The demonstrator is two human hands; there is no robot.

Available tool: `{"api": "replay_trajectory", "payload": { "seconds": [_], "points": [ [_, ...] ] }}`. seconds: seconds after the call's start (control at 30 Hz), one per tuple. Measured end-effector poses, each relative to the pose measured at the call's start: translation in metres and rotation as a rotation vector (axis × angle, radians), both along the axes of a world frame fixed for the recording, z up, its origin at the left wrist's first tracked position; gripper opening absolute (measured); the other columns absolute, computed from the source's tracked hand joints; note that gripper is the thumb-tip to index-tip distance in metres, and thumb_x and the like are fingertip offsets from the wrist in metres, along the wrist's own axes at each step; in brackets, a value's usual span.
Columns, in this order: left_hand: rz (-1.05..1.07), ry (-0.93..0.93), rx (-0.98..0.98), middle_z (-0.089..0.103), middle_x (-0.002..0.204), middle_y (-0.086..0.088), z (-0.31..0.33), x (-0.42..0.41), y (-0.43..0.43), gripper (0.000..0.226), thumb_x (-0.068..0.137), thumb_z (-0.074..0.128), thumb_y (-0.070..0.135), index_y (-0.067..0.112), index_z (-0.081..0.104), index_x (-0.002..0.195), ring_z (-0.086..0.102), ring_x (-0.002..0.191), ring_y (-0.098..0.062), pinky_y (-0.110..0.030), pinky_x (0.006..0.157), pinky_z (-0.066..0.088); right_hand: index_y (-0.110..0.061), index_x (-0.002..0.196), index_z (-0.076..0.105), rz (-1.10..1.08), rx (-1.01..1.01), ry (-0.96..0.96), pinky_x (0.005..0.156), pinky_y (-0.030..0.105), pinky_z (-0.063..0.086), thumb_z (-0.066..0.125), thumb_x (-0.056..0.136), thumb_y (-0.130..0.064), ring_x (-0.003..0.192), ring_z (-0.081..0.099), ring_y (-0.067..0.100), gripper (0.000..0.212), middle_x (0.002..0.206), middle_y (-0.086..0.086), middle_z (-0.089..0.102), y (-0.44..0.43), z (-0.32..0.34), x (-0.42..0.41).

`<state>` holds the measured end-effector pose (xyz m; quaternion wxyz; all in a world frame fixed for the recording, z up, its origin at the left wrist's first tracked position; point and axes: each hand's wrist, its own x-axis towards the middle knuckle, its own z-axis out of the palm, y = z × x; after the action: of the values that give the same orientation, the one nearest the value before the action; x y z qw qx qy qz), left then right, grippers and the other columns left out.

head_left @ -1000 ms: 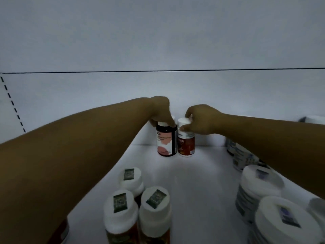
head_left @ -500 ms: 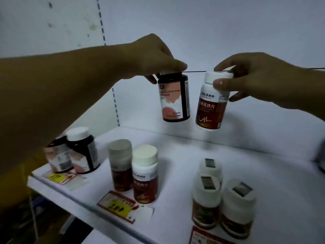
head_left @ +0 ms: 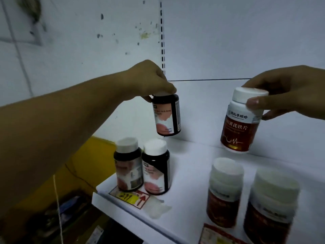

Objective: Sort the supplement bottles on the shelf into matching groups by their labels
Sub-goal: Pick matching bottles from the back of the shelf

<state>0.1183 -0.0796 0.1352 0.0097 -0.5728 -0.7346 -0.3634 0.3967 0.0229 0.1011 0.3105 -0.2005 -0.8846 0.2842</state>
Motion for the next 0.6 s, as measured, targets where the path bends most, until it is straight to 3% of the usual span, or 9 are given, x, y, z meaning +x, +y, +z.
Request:
{"api": "replay_trajectory", "payload": {
  "seconds": [0.13, 0.37, 0.6],
  "points": [
    [-0.026, -0.006, -0.029, 0.066, 0.081, -0.003, -0.021, -0.042, 0.004, 0.028, 0.071, 0.075, 0.030, 0.008, 0.070, 0.089, 0.063, 0.076, -0.015, -0.028, 0.057, 0.059, -0.037, 0.100, 0.069, -0.077, -0.002, -0.036, 0.059, 0.027, 0.057, 0.074, 0.029, -0.076, 0.082, 0.071, 0.009, 0.082, 0.092, -0.010, 0.074, 0.004, -0.016, -0.022],
    [-0.064, 0.044, -0.231, 0.065, 0.085, -0.006, -0.049, -0.076, 0.019, 0.033, 0.072, 0.071, 0.035, 0.006, 0.066, 0.088, 0.065, 0.076, -0.020, -0.028, 0.051, 0.060, -0.040, 0.101, 0.066, -0.144, -0.029, -0.158, 0.050, 0.021, 0.055, 0.070, 0.033, -0.081, 0.078, 0.070, 0.007, 0.080, 0.093, -0.015, 0.072, -0.004, -0.030, -0.044],
    [-0.126, 0.054, -0.535, 0.065, 0.090, -0.008, -0.061, -0.084, 0.020, 0.035, 0.071, 0.073, 0.034, 0.007, 0.064, 0.091, 0.067, 0.079, -0.023, -0.027, 0.052, 0.059, -0.038, 0.100, 0.066, -0.153, -0.117, -0.233, 0.053, 0.020, 0.054, 0.072, 0.036, -0.078, 0.082, 0.070, 0.008, 0.076, 0.094, -0.011, 0.074, 0.000, -0.041, -0.044]
  ]
}}
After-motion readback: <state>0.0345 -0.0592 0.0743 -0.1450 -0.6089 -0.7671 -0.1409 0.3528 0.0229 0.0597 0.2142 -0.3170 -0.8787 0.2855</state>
